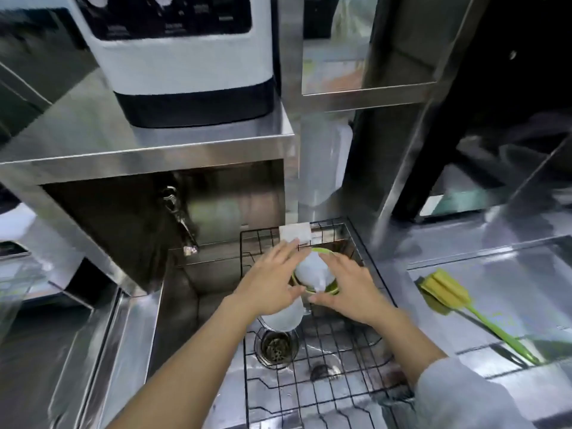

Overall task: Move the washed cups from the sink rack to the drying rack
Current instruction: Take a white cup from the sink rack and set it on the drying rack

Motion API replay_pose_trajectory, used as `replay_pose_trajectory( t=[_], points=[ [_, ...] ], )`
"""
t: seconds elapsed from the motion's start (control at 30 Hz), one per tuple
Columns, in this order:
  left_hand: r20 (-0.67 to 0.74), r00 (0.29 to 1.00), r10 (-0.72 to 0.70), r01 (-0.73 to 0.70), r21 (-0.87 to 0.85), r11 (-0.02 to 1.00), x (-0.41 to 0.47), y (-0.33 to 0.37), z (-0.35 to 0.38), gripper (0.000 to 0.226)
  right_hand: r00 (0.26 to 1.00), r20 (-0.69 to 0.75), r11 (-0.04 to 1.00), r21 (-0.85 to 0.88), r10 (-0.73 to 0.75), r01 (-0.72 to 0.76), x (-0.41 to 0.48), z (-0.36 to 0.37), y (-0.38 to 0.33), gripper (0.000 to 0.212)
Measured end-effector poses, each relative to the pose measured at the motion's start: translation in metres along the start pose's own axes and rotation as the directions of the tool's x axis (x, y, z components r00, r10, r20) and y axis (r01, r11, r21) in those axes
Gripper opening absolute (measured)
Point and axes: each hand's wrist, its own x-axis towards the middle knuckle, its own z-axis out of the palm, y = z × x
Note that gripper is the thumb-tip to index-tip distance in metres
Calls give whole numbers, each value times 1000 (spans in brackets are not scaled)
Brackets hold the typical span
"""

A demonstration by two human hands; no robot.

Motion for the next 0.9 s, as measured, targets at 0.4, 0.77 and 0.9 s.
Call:
replay_pose_trajectory(
  t=[0.4, 0.77, 0.9],
  points=[
    [27, 999, 34, -36, 98, 994, 38, -5, 33, 34, 996, 83, 999, -32, -35, 38, 21, 3, 8, 36],
    [-149, 987, -66, -31, -567, 823, 2, -8, -22, 19, 980, -42, 860, 474, -193, 190, 3, -36, -27, 33],
    [-288, 943, -165, -152, -816, 557, -34, -10, -55, 31, 975, -59, 691, 696, -212, 192, -4, -51, -63, 37]
  ],
)
